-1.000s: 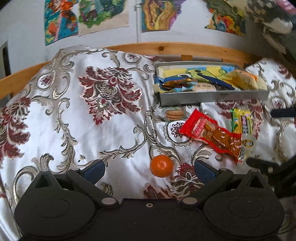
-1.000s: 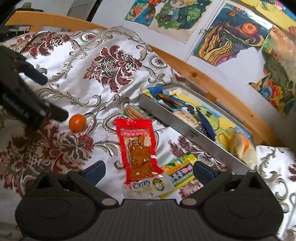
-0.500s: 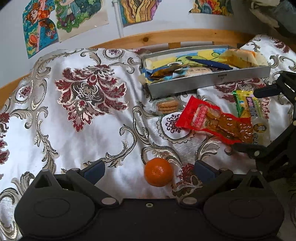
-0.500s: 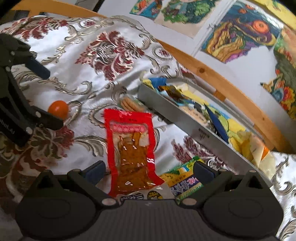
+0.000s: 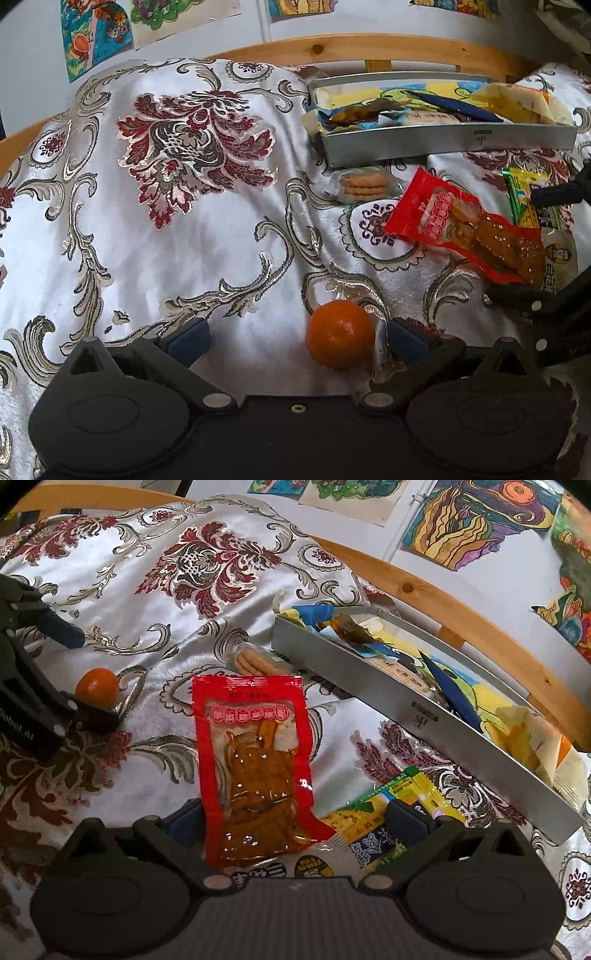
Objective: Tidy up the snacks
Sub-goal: 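Grasp the red spicy tofu pack with the right tool while the left tool grasps the mandarin orange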
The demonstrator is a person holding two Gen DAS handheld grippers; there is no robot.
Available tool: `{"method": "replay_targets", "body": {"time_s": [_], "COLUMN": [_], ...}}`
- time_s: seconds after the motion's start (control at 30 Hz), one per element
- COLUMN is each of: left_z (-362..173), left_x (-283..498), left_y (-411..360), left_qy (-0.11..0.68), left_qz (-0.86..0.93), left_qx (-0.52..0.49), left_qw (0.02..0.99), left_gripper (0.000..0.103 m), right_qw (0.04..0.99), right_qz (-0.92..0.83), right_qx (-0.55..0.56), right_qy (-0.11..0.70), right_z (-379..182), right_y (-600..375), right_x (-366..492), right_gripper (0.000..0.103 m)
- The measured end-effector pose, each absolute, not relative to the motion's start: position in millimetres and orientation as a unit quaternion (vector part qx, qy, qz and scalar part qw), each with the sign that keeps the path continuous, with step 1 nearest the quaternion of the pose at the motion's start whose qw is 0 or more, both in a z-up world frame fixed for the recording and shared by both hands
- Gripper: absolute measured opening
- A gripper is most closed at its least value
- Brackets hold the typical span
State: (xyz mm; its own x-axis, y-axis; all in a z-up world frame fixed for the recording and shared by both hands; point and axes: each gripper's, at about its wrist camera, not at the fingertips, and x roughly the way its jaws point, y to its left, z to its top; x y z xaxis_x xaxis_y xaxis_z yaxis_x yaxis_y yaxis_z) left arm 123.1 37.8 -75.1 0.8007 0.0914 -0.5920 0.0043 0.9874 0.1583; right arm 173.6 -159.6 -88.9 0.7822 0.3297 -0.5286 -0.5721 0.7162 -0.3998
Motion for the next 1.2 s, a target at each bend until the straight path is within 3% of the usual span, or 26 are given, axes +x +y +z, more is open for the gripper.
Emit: {"method": "replay_targets", "body": {"time_s": [0.43,0.63,0.8,0.87,1.03,1.2], "left_z": [-74,-73,-73,-72,-72,-72], "left_x": [121,120,118,117,114,113], "left_y": [34,32,34,34,32,24], "left_qy": [0.316,0.312,0.306,0.303,0.296,0.301], "left_qz": [0.006,0.003,0.013,0.013,0.003,-0.027], "left_qx": [0.065,0.059,0.055,0.049,0.051,0.057], "left_qw": [0.946,0.948,0.950,0.952,0.954,0.952], "left_gripper": [0.101,0.094,0.084,0.081,0.070,0.048], "right_qw": [0.897,0.893,0.885,0.881,0.877,0.872], "right_qz": [0.264,0.279,0.304,0.318,0.336,0.351], "right_qx": [-0.283,-0.280,-0.277,-0.271,-0.227,-0.202], "right_qy": [0.215,0.216,0.217,0.222,0.256,0.274], "right_z": [-89,-88,-87,-86,-84,-84], "right_y": [-159,-159,-158,-158,-162,-163], "right_x": [173,172,170,169,177,179], "right_gripper": [0.102,0.100,0.086,0.073,0.067,0.065]}}
